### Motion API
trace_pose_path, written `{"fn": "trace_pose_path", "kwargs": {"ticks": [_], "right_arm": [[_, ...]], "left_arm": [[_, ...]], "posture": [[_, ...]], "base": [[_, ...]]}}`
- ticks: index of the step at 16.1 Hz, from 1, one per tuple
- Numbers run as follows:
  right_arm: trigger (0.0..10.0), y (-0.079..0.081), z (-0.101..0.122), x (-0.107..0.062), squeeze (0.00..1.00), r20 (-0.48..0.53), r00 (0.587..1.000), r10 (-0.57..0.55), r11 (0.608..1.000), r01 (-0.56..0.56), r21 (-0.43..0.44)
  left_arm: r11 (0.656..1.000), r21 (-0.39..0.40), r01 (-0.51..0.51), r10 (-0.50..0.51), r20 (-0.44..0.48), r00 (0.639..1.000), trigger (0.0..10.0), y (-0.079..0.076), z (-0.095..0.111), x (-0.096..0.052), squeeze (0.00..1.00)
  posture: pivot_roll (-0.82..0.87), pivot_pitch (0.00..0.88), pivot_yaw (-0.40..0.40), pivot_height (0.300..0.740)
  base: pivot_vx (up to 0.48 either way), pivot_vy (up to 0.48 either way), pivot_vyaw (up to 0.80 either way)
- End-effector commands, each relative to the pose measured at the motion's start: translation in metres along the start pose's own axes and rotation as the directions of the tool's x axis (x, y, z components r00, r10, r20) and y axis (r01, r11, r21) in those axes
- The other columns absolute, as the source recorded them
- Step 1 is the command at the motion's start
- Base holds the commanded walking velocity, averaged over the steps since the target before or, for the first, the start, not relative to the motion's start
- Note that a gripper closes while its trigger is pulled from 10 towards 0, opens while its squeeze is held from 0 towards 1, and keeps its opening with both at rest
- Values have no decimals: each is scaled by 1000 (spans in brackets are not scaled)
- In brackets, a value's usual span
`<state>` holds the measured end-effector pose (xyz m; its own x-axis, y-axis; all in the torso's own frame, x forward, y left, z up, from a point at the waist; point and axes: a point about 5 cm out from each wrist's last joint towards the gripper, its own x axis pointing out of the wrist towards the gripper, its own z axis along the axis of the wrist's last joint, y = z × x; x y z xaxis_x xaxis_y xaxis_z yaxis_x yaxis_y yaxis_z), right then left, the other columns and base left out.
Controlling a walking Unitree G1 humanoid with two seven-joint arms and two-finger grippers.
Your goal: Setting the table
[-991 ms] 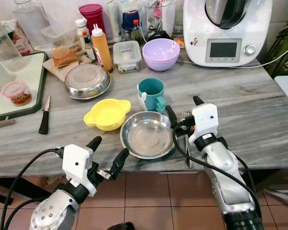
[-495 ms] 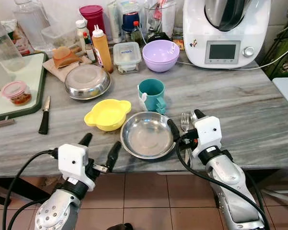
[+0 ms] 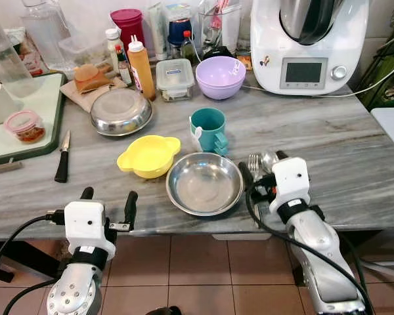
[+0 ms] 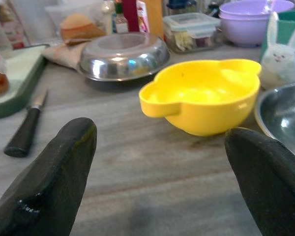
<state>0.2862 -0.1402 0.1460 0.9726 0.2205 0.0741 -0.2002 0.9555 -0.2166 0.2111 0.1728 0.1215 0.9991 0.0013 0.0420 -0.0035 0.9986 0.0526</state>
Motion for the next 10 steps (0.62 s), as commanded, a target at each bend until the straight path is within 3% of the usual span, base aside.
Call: {"fn": "trace_pose_path", "kwargs": {"ticks": [1,6,7,10], "right_arm": [[10000,-3,-2,2,0,-12,1000,-21,1000,21,15],[10000,-6,-1,1,0,-19,998,-53,998,54,32],[10000,-4,-3,0,0,-49,998,-38,999,38,4],[10000,0,-2,-1,0,-24,999,-22,999,23,39]], "left_arm": [[1000,18,-25,25,-8,1000,10000,3,-2,0,0],[1000,0,-22,22,-16,1000,10000,1,-2,1,0],[1000,3,-26,26,-13,1000,10000,2,-1,3,0],[999,20,-29,30,-26,999,10000,1,-2,8,0]], "posture": [[-29,96,54,740],[-36,97,66,740],[-37,97,68,740],[-36,98,70,740]], "base": [[0,0,0],[0,0,0],[0,0,0],[0,0,0]]}}
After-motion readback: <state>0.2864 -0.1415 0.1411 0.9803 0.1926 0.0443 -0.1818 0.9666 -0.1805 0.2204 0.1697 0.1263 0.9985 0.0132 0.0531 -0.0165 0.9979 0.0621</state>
